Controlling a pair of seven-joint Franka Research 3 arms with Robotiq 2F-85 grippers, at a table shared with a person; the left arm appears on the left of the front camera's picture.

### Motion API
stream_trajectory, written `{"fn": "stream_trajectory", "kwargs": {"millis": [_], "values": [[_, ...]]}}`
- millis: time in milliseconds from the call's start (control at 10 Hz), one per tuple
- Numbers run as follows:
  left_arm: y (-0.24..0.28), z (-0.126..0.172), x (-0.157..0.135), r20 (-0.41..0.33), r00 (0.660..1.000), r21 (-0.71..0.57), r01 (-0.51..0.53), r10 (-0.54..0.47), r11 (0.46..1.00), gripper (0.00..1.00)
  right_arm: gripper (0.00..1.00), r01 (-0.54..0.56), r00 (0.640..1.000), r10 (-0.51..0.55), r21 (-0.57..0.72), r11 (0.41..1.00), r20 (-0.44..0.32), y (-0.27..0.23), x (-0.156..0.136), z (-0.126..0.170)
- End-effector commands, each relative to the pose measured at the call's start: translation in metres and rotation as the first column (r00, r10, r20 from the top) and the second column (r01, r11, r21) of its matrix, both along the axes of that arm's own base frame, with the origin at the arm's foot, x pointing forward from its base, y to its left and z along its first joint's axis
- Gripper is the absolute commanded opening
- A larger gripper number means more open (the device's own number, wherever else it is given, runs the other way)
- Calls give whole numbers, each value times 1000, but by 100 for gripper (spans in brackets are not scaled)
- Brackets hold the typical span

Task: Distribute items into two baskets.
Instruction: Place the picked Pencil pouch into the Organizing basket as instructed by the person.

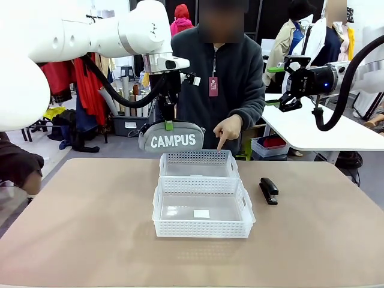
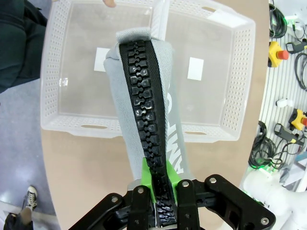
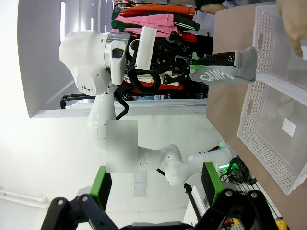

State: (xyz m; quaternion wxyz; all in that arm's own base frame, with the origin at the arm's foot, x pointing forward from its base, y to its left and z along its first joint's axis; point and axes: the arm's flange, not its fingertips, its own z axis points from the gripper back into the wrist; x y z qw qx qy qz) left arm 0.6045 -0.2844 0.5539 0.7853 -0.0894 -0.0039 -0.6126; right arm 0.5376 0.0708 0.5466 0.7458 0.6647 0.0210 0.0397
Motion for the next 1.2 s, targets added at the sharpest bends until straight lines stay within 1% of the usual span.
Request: {"fn": "stream_trajectory", "kwargs": {"millis": [0,400,500,600,700,800,900,1100], "values": [[0,2,0,8,1000,1,0,0,1000,0,100,1,1000,-1,0,1000,-6,0,0,2],[0,0,0,0,1000,0,0,0,1000,0,100,1,1000,-1,0,1000,-6,0,0,2],[-4,0,2,18,1000,6,-12,12,1000,0,100,1,1000,-1,0,1000,-6,0,0,2],[-14,-3,5,25,1000,22,3,-3,1000,0,100,1,1000,-1,0,1000,-6,0,0,2],[-21,-9,11,25,999,36,31,-32,999,0,100,1,1000,-1,0,1000,-6,0,0,2],[-27,-14,20,3,999,30,34,-34,999,0,100,1,1000,-1,0,1000,-6,0,0,2],[-36,-23,28,0,999,24,36,-36,999,0,100,1,1000,-1,0,1000,-6,0,0,2],[-50,-39,43,18,997,34,74,-75,997,0,100,1,1000,-1,0,1000,-6,0,0,2]]}}
